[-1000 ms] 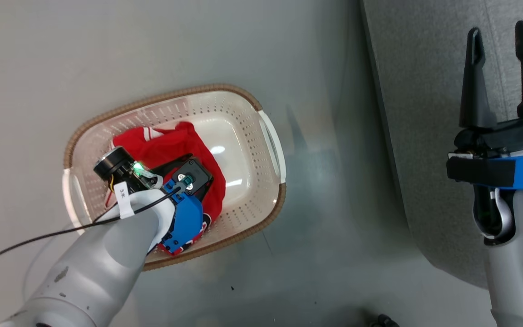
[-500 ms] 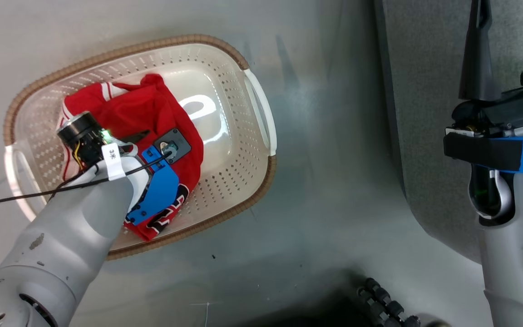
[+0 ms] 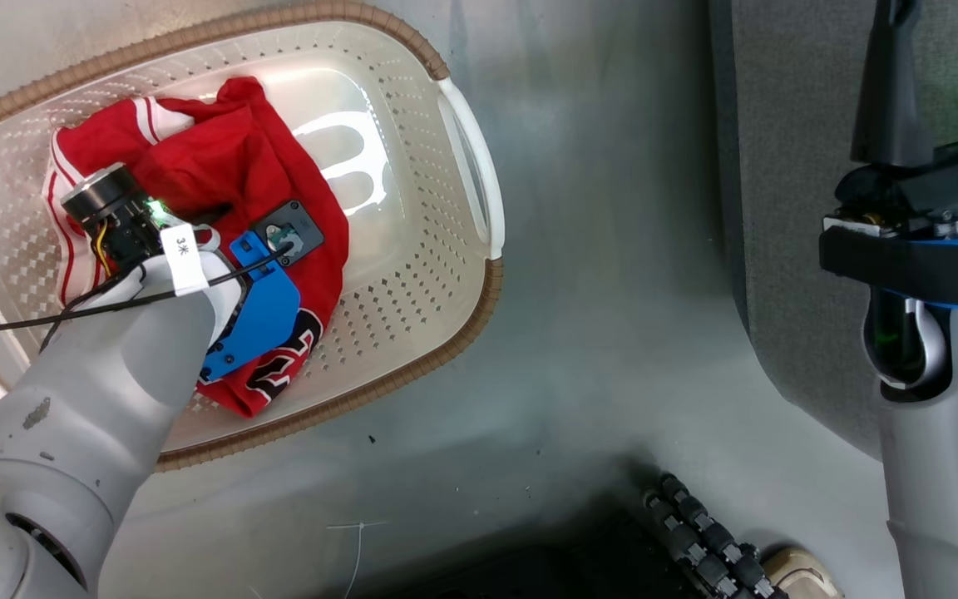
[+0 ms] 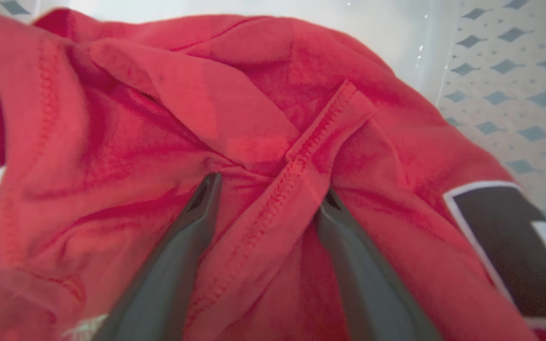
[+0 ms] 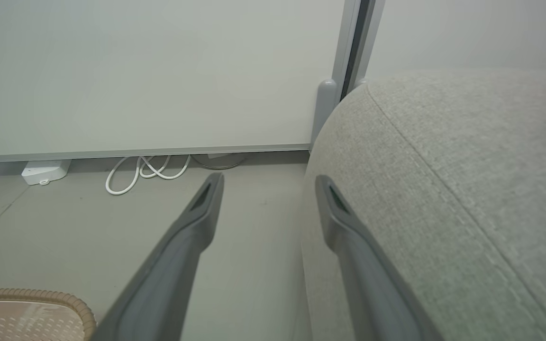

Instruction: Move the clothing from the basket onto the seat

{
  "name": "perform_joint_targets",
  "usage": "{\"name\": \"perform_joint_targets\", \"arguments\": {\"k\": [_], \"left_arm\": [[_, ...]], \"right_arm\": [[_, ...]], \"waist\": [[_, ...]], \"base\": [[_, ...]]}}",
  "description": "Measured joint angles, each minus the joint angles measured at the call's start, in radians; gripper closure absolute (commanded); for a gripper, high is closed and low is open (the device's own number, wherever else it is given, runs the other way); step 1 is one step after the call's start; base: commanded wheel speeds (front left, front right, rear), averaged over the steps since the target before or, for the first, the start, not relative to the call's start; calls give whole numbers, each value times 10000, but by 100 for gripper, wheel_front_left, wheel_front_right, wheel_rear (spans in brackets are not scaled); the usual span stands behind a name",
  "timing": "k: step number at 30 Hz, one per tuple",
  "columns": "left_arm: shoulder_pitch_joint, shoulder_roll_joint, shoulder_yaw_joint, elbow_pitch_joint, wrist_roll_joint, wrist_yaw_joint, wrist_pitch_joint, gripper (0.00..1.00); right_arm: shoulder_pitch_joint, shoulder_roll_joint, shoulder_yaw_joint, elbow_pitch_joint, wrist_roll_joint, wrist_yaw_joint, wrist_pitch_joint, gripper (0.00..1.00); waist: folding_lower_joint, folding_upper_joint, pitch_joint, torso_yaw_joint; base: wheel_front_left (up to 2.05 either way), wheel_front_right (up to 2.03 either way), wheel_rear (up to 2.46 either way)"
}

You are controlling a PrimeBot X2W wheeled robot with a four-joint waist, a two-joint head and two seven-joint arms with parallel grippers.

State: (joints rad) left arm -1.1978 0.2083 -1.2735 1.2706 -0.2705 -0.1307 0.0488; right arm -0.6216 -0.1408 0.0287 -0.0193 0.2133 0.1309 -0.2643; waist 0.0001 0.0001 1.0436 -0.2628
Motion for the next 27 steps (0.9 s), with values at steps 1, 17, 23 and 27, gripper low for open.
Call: {"name": "perform_joint_targets", "arguments": {"k": [1, 17, 23, 27], "left_arm": [[-22, -2, -4, 12, 25, 0, 27, 0], [-125, -401, -56, 90, 140, 0, 52, 100], [60, -759, -61, -10, -163, 0, -282, 100], [124, -1032, 59, -90, -596, 0, -744, 100]], "right_arm": [[-7, 0, -19, -36, 0, 0, 0, 0], [-138, -25, -96, -113, -31, 0, 0, 0], [-127, -113, -194, -50, -56, 0, 0, 0], [-70, -186, -313, 6, -92, 0, 0, 0]], "waist": [[-1, 0, 46, -6], [-1, 0, 43, 174], [-2, 0, -308, 337], [-2, 0, -663, 500]], "base": [[0, 0, 0], [0, 0, 0], [0, 0, 0], [0, 0, 0]]}}
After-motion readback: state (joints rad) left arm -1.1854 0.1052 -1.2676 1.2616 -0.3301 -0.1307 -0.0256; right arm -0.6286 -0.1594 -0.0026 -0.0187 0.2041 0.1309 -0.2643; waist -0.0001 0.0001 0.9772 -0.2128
